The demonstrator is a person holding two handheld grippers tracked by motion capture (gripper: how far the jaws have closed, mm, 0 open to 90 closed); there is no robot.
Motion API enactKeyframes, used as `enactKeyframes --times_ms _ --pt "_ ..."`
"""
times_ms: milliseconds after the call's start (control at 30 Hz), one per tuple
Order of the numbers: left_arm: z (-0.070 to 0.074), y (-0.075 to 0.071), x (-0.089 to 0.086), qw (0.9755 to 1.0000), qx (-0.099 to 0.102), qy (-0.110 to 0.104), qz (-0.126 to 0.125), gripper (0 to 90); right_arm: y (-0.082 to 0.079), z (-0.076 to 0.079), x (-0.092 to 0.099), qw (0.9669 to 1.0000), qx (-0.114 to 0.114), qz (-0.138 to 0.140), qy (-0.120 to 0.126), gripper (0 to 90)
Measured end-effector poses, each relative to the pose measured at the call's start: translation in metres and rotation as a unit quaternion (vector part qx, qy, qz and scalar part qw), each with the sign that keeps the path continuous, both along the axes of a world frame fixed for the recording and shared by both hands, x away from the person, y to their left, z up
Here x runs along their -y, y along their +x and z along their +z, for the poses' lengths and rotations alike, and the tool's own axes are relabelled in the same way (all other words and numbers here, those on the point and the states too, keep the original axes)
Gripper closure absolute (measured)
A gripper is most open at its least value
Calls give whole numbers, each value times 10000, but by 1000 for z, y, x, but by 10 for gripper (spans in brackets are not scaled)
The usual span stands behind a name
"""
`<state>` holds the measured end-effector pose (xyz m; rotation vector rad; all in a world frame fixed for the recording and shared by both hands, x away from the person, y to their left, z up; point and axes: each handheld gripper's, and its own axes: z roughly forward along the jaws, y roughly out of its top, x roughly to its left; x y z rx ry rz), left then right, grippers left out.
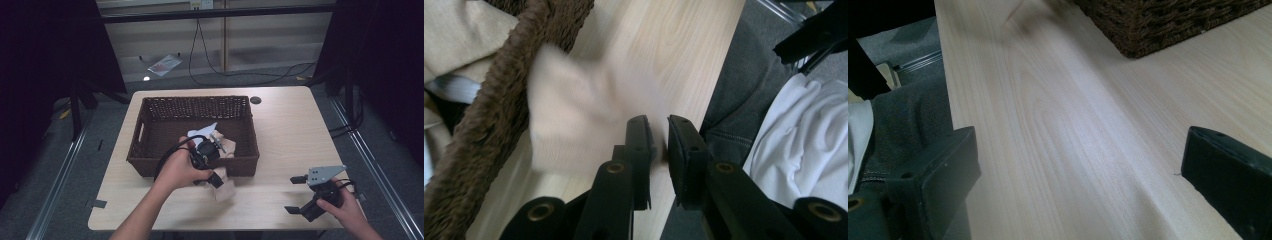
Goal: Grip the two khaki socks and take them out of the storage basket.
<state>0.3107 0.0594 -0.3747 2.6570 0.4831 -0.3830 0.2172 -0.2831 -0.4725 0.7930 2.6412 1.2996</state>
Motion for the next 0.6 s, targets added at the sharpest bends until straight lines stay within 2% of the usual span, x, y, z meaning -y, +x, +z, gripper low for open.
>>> enactKeyframes --times_ms 67,100,133,167,233,400,467,600 --pt "-3 1 0 10000 -61 -32 14 797 0 0 0 10000 6 13 26 21" --pt "-4 1 0 10000 -52 -12 -22 774 0 0 0 10000 20 15 25 21" --pt "-5 1 0 10000 -56 -11 32 684 0 0 0 10000 1 16 30 20" --pt "-5 2 0 10000 -7 -17 71 684 0 0 0 10000 1 16 30 20" --pt "-3 2 -1 10000 -39 16 72 655 0 0 0 10000 5 14 24 21" --pt "12 5 -4 9996 110 -68 236 475 0 0 0 10000 0 8 19 21" --pt "21 10 -6 9994 191 -47 275 452 0 0 0 10000 -6 5 22 20" --pt "33 18 -8 9975 411 -133 552 313 0 0 0 10000 -17 8 20 20"
